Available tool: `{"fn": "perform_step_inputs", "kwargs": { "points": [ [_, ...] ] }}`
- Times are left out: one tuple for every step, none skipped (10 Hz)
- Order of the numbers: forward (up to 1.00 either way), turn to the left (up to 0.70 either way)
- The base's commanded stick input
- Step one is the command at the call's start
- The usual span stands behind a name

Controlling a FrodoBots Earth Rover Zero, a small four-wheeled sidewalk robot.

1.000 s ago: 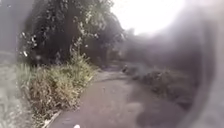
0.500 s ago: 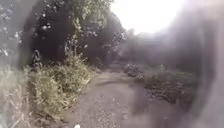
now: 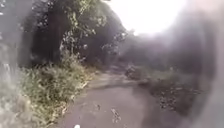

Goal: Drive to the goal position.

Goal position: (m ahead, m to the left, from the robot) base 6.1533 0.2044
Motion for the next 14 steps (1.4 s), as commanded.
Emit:
{"fn": "perform_step_inputs", "kwargs": {
  "points": [
    [0.7, 0.0],
    [0.7, 0.0],
    [0.7, 0.18],
    [0.7, 0.31],
    [0.7, 0.19],
    [0.7, 0.0],
    [0.7, 0.0],
    [0.7, 0.0],
    [0.7, 0.0],
    [0.7, 0.0],
    [0.7, 0.0],
    [0.7, 0.0],
    [0.7, 0.0],
    [0.7, 0.0]
  ]
}}
